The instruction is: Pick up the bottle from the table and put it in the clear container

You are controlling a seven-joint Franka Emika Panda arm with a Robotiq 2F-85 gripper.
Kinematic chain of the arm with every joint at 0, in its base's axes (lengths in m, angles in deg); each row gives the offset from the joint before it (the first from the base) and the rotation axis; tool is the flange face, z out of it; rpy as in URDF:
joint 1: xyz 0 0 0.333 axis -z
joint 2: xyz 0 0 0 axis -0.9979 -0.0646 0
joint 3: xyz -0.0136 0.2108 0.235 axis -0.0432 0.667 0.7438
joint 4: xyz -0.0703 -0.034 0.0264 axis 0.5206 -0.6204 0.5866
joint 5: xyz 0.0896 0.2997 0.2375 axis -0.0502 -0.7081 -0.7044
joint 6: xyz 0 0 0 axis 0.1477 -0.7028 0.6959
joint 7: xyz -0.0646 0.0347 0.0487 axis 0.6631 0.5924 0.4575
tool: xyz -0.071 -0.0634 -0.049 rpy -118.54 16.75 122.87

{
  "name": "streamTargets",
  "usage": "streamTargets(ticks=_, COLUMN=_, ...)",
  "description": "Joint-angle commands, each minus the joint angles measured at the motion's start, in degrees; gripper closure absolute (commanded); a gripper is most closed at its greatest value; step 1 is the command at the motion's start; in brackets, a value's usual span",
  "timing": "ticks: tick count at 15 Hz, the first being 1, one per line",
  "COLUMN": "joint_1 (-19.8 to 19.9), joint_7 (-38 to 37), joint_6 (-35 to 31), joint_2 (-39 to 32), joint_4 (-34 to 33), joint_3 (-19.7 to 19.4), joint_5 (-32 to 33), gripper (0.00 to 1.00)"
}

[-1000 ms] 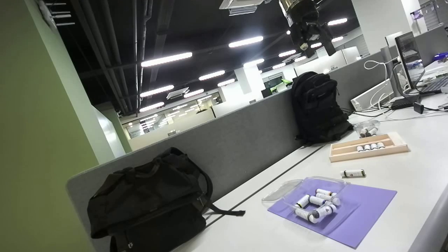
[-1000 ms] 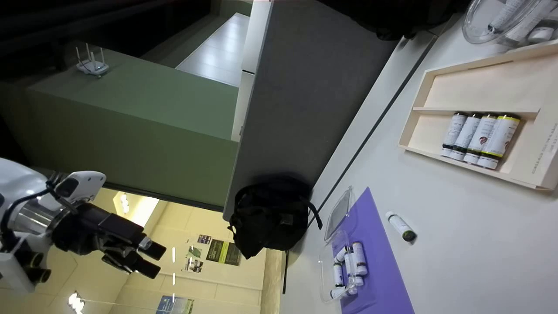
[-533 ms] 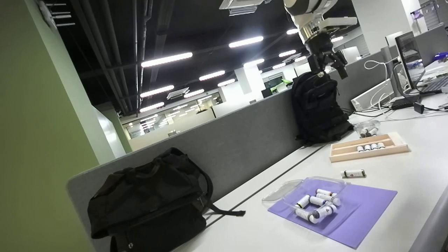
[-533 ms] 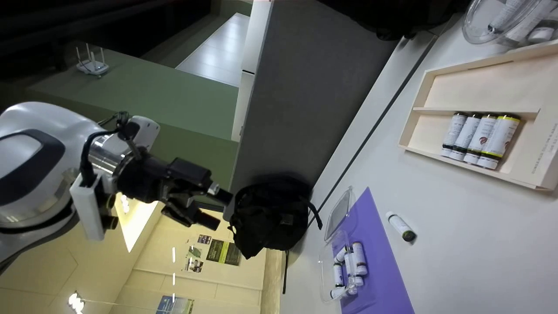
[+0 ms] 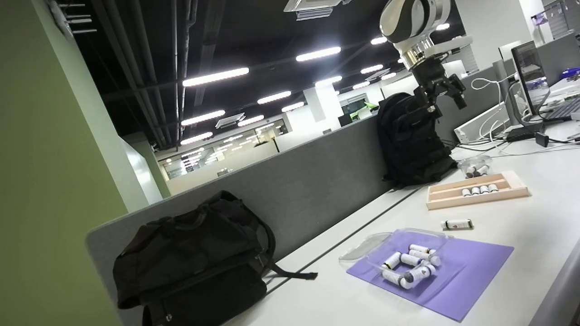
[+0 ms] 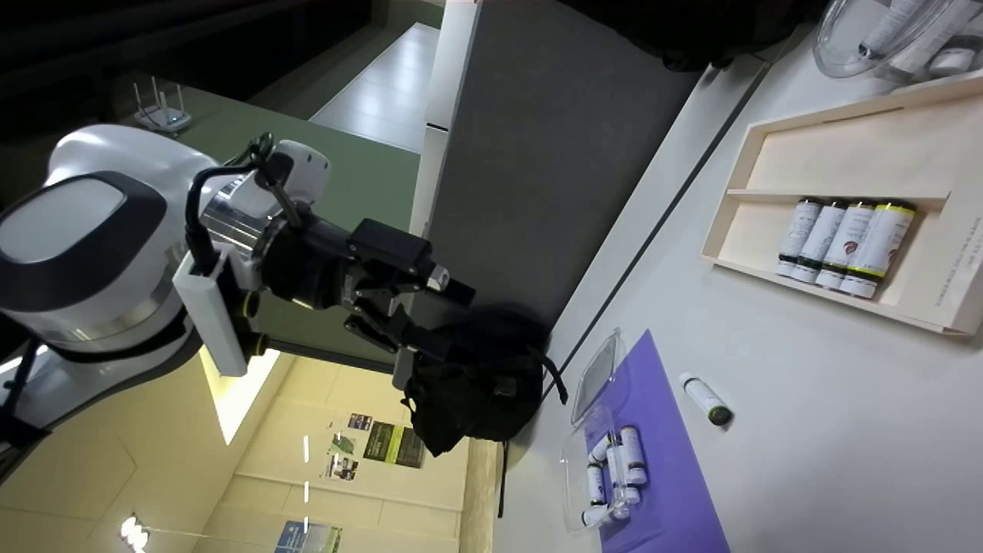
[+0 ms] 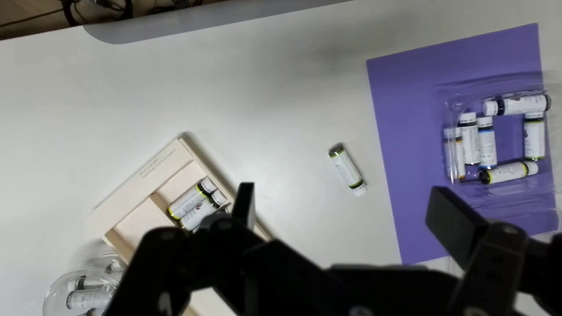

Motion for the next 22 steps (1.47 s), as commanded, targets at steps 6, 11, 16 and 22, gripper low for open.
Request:
streamTargets(ticks=6, joint_1=-0.50, joint_7=4.44, joint_6=-1.79, joint_2=-2.52, joint_4=0.29, joint_3=0.04, joint_5=-0.55, gripper=0.00)
streamTargets(ticks=11, joint_1=-1.16, joint_7=13.68, joint_6=-11.45, joint_2=-11.98, joint_4=2.17, joint_3=1.37, joint_5=0.60, gripper=0.00)
streamTargets(ticks=16, joint_1=-1.51, joint_7=13.96, joint_6=-20.94, joint_2=-26.16, joint_4=0.56, joint_3=3.86, joint_5=2.14, gripper=0.00)
streamTargets(ticks=22, joint_1=-2.82, joint_7=13.14, joint_6=-29.95, joint_2=-36.71, joint_4=-1.96, joint_3=5.74, joint_5=5.93, gripper=0.25)
